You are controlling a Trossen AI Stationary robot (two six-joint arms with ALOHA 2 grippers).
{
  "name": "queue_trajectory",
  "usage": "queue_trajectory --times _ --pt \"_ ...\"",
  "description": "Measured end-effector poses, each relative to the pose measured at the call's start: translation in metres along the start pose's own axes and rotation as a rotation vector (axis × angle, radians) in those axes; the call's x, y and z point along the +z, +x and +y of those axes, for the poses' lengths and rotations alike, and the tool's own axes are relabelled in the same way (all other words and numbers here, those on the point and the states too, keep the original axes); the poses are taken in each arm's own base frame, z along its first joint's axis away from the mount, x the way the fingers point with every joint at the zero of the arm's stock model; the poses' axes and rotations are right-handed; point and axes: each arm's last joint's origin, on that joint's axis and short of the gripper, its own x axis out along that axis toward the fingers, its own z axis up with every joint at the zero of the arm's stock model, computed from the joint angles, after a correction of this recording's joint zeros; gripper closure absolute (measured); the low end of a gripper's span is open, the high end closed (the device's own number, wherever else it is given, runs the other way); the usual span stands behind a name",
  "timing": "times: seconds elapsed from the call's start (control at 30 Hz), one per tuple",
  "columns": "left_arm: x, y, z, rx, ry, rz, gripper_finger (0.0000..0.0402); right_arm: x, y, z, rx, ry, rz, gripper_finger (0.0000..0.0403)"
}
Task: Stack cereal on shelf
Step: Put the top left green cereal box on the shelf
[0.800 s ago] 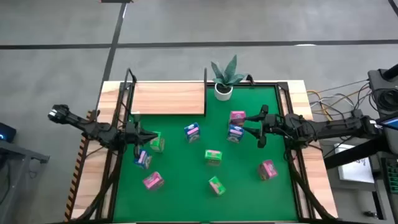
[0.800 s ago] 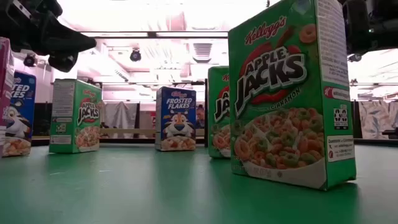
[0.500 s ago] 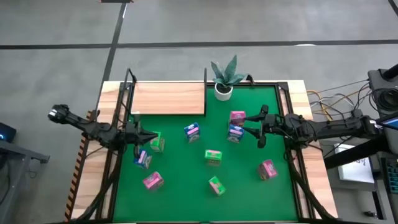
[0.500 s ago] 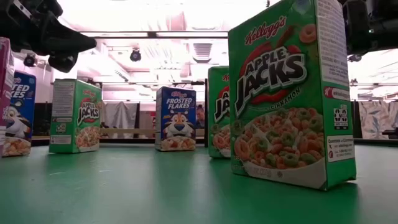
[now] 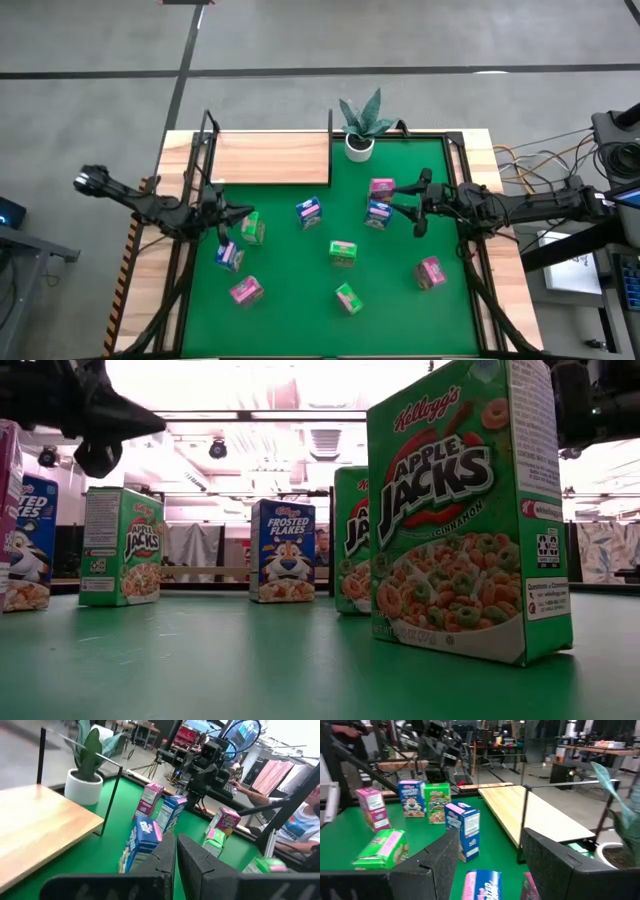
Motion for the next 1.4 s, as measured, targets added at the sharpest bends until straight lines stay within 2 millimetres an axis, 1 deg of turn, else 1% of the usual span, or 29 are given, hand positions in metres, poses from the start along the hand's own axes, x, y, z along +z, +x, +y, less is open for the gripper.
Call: queue_trajectory --times 0.17,0.3,0.4,0.5,0.7,0.83,0.93,1.03,1.2,1.4 --pt "0.014 0.002 -0.009 0.077 -0.125 0.114 0.0402 -0.001 0.000 -0.001 -0.026 -0.027 0.007 0.0197" --pt "0.024 0.003 -0.018 0.200 -0.259 0.274 0.0402 -0.001 0.000 -0.001 -0.027 -0.061 0.007 0.0197" --pt "0.031 0.008 -0.028 0.298 -0.334 0.402 0.0402 -0.001 0.000 -0.001 -0.045 -0.080 0.008 0.0197" --pt "0.039 0.015 -0.041 0.373 -0.361 0.512 0.0402 -0.001 0.000 -0.002 -0.060 -0.101 0.009 0.0197" --pt "0.050 0.028 -0.063 0.577 -0.427 0.673 0.0402 -0.001 0.000 -0.002 -0.082 -0.137 0.011 0.0197" --pt "0.061 0.038 -0.078 0.641 -0.476 0.695 0.0394 -0.001 0.000 -0.004 -0.140 -0.164 0.026 0.0197" --pt "0.066 0.047 -0.087 0.657 -0.482 0.689 0.0373 -0.004 0.000 -0.005 -0.153 -0.192 0.056 0.0197" --pt "0.065 0.056 -0.088 0.713 -0.488 0.699 0.0339 -0.004 0.000 -0.005 -0.152 -0.199 0.054 0.0197" --pt "0.059 0.064 -0.083 0.801 -0.524 0.752 0.0267 -0.008 -0.001 -0.005 -0.148 -0.183 0.094 0.0197" --pt "0.050 0.074 -0.081 0.858 -0.495 0.763 0.0181 -0.009 -0.001 -0.005 -0.147 -0.180 0.111 0.0197"
